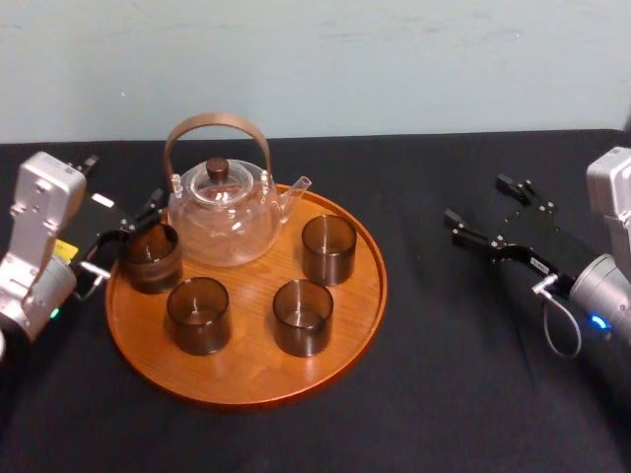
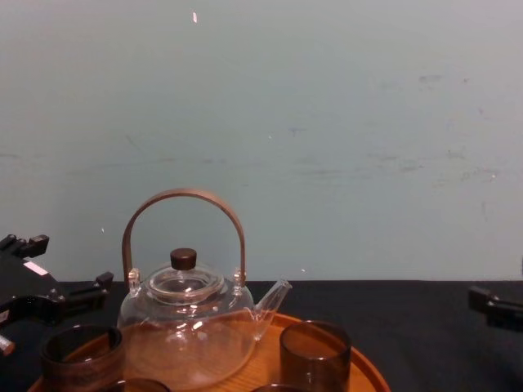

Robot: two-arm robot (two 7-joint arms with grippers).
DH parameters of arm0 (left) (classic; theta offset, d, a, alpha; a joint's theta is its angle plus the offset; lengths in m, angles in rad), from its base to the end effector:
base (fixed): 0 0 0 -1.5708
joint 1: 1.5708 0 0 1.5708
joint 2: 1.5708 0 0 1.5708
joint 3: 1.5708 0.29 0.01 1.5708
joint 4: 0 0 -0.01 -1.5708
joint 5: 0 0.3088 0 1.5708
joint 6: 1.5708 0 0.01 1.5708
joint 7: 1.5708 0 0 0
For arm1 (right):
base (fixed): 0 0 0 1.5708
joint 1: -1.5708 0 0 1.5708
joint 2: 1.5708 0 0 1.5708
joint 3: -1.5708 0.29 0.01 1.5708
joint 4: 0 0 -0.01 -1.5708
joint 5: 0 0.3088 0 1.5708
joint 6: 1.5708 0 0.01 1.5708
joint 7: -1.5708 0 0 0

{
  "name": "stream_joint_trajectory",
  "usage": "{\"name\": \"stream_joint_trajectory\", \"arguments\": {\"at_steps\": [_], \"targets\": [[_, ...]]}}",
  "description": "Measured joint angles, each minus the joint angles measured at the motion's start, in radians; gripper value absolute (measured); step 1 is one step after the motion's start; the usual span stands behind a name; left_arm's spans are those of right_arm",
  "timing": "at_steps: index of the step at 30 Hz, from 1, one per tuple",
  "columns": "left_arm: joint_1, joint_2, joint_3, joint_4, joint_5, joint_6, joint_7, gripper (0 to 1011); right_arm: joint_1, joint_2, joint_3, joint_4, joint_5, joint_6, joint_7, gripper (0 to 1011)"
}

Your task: Pick up the glass from the table and place it on the tray.

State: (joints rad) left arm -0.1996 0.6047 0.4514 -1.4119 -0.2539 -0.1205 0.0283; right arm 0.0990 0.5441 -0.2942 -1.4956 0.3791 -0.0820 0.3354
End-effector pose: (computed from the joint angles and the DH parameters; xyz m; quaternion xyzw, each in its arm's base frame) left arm 0.3581 0.0827 -0.3023 0.1415 -0.1325 0.5800 0.7913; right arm 0.3438 -0.0864 -0.2929 -0.0770 -0.0435 -0.4803 0.8726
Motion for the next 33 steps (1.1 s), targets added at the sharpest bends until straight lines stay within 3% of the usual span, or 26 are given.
{"name": "stream_joint_trajectory", "arguments": {"at_steps": [6, 17, 33], "targets": [[0.000, 0.000, 0.000, 0.000, 0.000, 0.000, 0.000, 1001, -0.008, -0.040, 0.017, 0.037, -0.026, -0.002, -0.043, 1003], [0.000, 0.000, 0.000, 0.000, 0.000, 0.000, 0.000, 1001, -0.002, -0.081, 0.031, 0.092, -0.051, -0.021, -0.045, 1002], [0.000, 0.000, 0.000, 0.000, 0.000, 0.000, 0.000, 1001, 0.000, -0.082, 0.031, 0.094, -0.054, -0.021, -0.043, 1002]]}}
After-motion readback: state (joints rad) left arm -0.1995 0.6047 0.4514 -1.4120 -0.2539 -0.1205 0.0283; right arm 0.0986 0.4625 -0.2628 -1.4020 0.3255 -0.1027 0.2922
